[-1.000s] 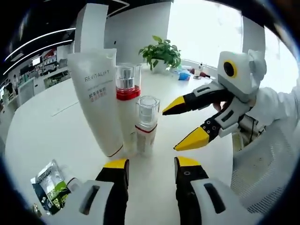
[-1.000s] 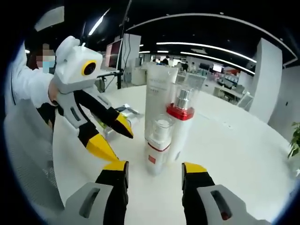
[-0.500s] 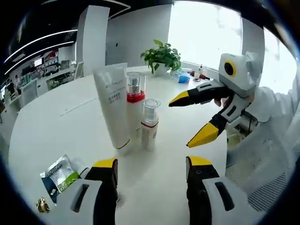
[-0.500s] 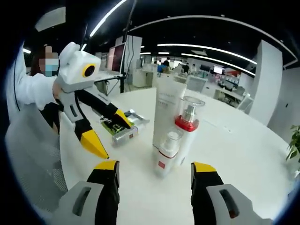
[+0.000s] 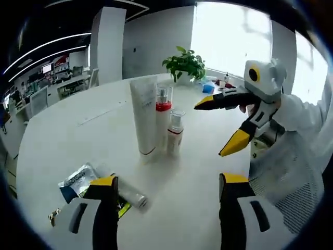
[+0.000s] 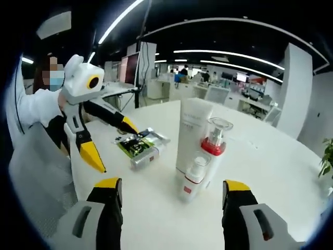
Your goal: Arrange the skincare products in the storage area until every visible bottle or jar stands upright without overlapping.
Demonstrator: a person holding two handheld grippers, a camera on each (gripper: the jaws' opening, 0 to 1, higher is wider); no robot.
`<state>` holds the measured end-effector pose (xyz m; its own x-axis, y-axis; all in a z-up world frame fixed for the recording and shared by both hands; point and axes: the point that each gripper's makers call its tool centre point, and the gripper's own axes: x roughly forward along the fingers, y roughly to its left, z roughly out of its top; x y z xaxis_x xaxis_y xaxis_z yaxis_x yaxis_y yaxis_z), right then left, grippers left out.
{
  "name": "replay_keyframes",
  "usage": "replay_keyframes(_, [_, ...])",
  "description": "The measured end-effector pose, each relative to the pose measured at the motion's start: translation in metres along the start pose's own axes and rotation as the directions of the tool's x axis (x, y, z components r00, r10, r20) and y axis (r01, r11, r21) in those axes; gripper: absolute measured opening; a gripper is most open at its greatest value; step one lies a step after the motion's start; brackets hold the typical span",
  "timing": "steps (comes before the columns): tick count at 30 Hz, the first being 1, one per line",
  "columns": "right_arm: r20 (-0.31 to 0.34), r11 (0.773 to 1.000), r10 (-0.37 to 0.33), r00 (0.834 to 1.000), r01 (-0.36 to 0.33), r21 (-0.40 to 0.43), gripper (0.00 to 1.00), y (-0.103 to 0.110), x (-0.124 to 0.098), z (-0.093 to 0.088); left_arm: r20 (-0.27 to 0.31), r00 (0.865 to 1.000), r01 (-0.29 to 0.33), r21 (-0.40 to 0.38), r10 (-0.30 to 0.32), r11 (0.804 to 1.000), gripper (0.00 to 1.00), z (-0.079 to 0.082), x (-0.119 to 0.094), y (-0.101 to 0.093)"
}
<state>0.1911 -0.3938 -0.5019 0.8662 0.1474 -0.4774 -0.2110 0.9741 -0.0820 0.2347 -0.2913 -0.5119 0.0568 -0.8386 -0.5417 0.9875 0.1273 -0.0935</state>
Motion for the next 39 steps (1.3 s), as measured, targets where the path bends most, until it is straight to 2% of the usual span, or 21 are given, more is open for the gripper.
replay_keyframes(12, [0.005, 1.0, -0.002, 1.0, 0.001, 0.012, 0.92, 0.009, -0.004, 0.009, 0.01, 0.998, -0.058, -0.046, 0.058, 0.997, 0.84, -0.01, -0.032, 0.024])
replay_keyframes(18, [0.002, 1.0, -0.002, 1.0, 0.002, 0.014, 0.99, 0.013, -0.004, 0.012, 0.017, 0.997, -0.077, -0.05, 0.078, 0.996, 0.9, -0.01, -0.045, 0.022])
replay_keyframes(28, [0.005, 1.0, -0.017, 1.0, 0.017, 0.017, 0.99, 0.015, -0.009, 0.017, 0.029, 0.995, -0.097, -0.089, 0.1, 0.991, 0.99, -0.016, -0.065, 0.026])
replay_keyframes(37, [-0.002, 0.999, -0.024, 1.0, 0.024, 0.025, 0.99, 0.021, -0.014, 0.017, 0.033, 0.993, -0.108, -0.106, 0.112, 0.989, 0.99, -0.019, -0.074, 0.023])
replay_keyframes(39, [-0.002, 1.0, -0.024, 1.0, 0.024, 0.02, 0.99, 0.022, -0.015, 0.018, 0.04, 0.991, -0.118, -0.119, 0.124, 0.986, 0.99, -0.021, -0.078, 0.028])
